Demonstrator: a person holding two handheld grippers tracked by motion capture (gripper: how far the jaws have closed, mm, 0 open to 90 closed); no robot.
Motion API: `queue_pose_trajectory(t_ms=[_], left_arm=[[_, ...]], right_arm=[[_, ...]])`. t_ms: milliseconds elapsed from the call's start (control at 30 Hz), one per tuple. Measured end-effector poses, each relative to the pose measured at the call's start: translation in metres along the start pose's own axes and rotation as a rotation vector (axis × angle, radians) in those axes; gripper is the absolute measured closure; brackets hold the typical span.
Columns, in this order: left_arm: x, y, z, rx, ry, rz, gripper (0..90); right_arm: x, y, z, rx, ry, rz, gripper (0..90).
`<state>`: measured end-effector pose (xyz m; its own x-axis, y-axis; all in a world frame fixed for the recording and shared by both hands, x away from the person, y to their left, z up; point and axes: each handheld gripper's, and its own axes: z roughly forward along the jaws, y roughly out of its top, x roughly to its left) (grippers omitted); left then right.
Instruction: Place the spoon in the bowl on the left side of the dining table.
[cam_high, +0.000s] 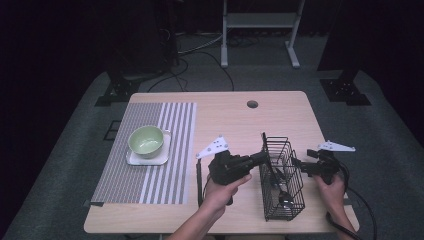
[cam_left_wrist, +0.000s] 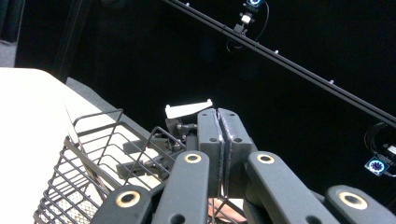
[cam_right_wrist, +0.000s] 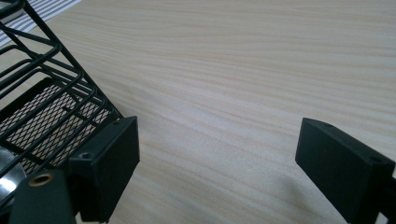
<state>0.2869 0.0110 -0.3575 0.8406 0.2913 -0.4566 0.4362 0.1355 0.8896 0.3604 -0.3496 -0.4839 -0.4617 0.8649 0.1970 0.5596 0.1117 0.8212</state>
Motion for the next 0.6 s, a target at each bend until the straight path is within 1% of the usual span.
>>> queue_pose_trajectory(t_ms=[300, 600], left_arm=[[0.0, 0.005, -0.004, -0.021, 0.005, -0.008, 89.0], [-0.001, 0.013, -0.011, -0.044, 0.007, -0.006, 89.1]], right_arm=[[0.0, 0.0, 0.0, 0.002, -0.001, 0.002, 12.6], [0.0, 0.0, 0.0, 0.003, -0.004, 0.004, 12.6]])
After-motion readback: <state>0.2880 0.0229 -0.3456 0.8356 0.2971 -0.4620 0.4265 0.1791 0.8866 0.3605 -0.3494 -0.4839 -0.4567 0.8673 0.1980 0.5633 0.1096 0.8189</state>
